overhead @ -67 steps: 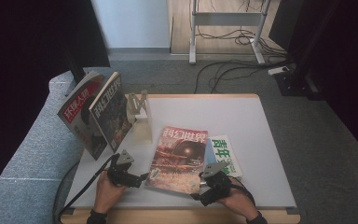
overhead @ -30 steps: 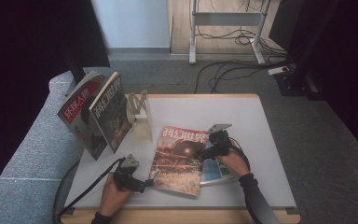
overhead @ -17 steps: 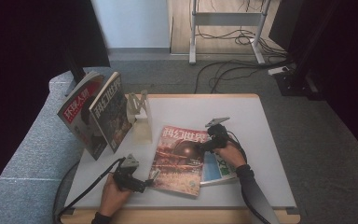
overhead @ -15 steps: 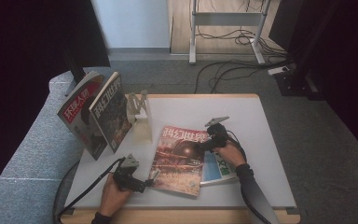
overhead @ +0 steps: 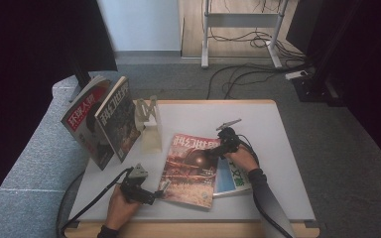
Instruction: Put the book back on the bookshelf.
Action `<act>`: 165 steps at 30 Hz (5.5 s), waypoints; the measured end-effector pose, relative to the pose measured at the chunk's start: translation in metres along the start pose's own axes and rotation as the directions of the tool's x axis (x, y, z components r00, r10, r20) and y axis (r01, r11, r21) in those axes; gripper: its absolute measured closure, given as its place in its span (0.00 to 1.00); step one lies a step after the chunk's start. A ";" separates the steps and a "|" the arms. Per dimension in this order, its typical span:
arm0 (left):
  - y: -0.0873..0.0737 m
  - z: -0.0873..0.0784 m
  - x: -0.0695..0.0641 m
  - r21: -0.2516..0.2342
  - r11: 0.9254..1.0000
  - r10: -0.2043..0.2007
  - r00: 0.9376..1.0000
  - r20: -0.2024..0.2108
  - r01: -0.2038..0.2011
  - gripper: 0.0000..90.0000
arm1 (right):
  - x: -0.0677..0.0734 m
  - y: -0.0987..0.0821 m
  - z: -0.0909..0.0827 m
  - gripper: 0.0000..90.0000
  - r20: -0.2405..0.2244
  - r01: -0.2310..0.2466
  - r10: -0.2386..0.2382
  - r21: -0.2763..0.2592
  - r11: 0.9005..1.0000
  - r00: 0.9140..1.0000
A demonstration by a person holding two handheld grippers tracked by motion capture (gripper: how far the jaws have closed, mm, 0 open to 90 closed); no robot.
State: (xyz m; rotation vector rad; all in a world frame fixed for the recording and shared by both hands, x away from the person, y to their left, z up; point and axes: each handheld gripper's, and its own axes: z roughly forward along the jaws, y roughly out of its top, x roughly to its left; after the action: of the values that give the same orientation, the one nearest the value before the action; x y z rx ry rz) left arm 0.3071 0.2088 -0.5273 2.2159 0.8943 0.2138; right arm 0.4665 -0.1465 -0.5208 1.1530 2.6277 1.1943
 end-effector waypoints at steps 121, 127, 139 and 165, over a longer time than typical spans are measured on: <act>0.089 -0.012 -0.002 0.181 0.955 0.183 0.945 0.270 -0.236 0.83 | 0.112 0.071 -0.147 0.93 0.069 0.372 -0.369 -0.297 0.879 0.927; 0.089 0.000 0.001 0.130 0.975 0.139 0.946 0.291 -0.183 0.58 | 0.111 0.069 -0.146 0.93 0.066 0.369 -0.366 -0.295 0.881 0.928; 0.091 0.009 0.006 0.103 0.988 0.067 0.916 0.396 -0.116 0.60 | 0.111 0.068 -0.152 0.93 0.056 0.376 -0.377 -0.302 0.876 0.924; 0.126 -0.049 -0.010 0.010 0.967 0.248 0.956 0.158 -0.253 0.88 | 0.113 0.075 -0.188 0.92 0.102 0.384 -0.375 -0.381 0.841 0.922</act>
State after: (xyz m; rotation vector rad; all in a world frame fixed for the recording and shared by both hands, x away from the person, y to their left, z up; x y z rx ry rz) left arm 0.3479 0.1681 -0.4048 2.3356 0.5343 0.1440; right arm 0.3714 -0.1619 -0.3096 0.5373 2.2845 1.5033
